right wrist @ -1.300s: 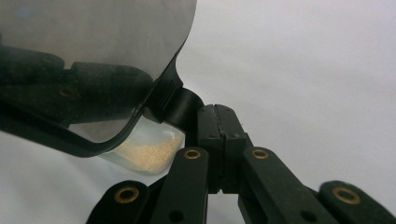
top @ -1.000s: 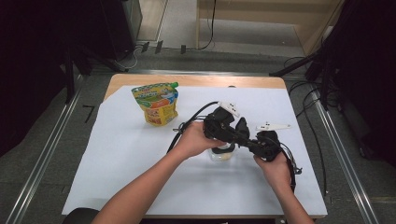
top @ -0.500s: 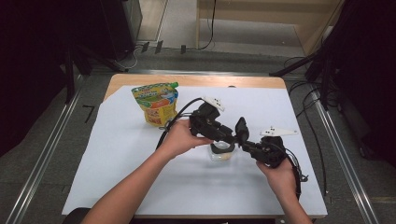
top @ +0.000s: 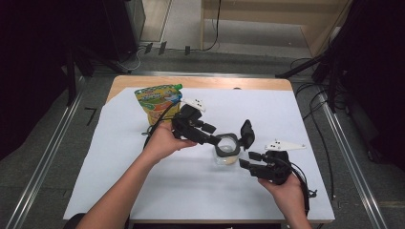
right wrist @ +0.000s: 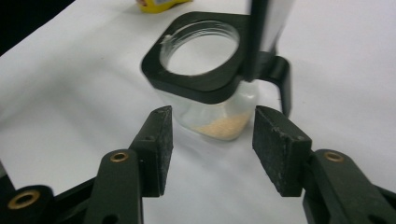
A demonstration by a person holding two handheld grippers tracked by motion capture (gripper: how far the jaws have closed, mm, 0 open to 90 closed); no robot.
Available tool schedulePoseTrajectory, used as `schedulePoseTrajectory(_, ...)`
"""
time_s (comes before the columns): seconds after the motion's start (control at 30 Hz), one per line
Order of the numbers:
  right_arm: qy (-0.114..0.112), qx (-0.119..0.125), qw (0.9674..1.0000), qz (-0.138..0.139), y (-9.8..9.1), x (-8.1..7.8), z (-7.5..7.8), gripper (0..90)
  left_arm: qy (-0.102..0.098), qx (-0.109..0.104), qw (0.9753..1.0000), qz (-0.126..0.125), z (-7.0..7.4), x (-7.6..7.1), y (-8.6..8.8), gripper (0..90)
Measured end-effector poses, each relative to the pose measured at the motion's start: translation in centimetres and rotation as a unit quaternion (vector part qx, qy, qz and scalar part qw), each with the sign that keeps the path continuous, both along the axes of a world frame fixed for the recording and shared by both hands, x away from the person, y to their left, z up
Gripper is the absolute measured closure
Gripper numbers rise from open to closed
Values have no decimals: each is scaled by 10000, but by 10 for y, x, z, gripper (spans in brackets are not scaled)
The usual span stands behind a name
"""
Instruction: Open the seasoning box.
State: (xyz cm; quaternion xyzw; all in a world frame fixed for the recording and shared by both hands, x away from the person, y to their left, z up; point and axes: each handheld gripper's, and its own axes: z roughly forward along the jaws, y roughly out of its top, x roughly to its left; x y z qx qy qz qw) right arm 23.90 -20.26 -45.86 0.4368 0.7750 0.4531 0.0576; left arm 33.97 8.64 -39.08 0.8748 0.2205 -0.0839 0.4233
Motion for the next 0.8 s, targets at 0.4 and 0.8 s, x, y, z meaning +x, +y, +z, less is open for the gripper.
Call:
schedulePoseTrajectory(0.4,-170,-293,9986,412,22,3,-8,468,-32,27,9990,435,-3,-1,44,437)
schedulePoseTrajectory(0.8,-117,-231,9985,490,20,2,-1,523,-127,85,9966,805,-2,1,78,443)
